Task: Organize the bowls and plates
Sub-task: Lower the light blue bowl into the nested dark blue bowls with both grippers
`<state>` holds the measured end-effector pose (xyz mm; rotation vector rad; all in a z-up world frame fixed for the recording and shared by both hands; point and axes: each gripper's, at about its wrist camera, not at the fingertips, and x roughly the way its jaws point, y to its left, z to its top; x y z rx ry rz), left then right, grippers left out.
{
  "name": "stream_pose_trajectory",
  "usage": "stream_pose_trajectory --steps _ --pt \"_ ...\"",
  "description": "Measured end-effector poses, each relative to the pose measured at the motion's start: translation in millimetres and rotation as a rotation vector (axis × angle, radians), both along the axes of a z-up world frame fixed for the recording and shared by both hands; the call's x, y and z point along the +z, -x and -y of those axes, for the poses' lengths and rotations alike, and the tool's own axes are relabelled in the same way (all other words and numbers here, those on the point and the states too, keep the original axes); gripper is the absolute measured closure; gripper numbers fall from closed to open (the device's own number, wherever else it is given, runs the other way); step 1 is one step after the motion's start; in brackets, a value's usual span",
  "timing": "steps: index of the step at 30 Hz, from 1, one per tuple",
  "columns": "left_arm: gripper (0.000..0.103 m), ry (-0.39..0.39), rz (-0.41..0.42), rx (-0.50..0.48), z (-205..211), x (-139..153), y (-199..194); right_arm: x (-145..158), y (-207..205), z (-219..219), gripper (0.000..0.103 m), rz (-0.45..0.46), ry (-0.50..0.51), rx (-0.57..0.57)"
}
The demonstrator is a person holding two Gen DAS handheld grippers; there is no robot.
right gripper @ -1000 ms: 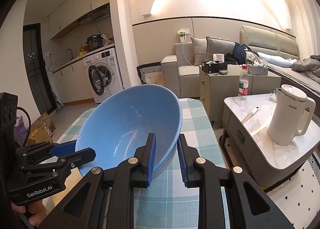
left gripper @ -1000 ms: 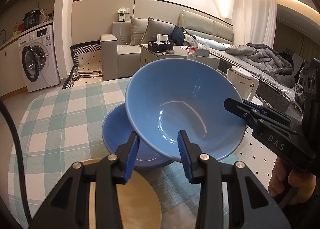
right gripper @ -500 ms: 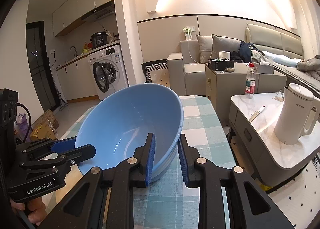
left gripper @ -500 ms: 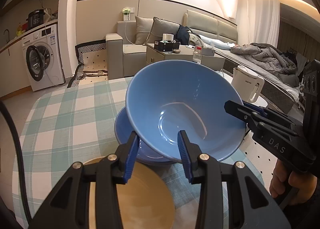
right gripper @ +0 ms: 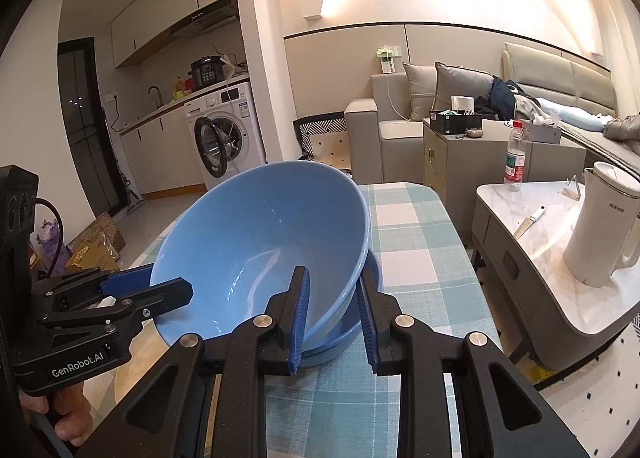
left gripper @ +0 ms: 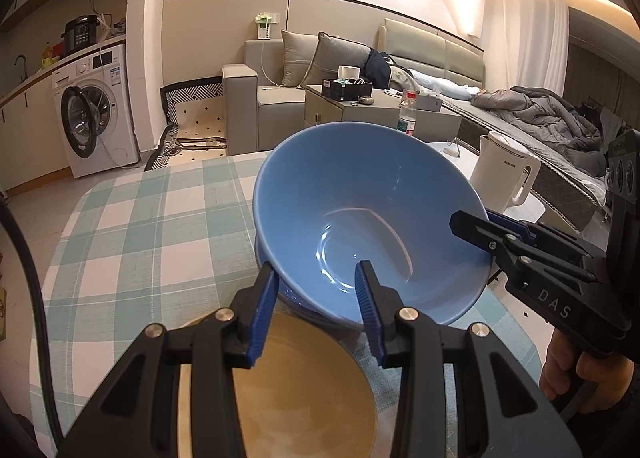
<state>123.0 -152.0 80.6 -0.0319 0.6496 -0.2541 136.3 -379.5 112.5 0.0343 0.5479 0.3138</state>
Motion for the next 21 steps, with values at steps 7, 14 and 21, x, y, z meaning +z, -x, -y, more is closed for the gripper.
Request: stream_pose_trajectory --steps 7,14,21 --pt "0.065 -0.008 0.000 0.006 -2 -1 -3 -4 -6 3 0.079 0.001 -0.008 0.000" --pt "0.065 -0.018 0.003 0.012 -2 -3 -8 -10 -10 0 0.079 -0.003 -0.021 -0.004" --pt "0.065 -0.042 0.009 0.011 1 -8 -15 -17 -13 -1 0.079 -0.009 -0.022 -0.013"
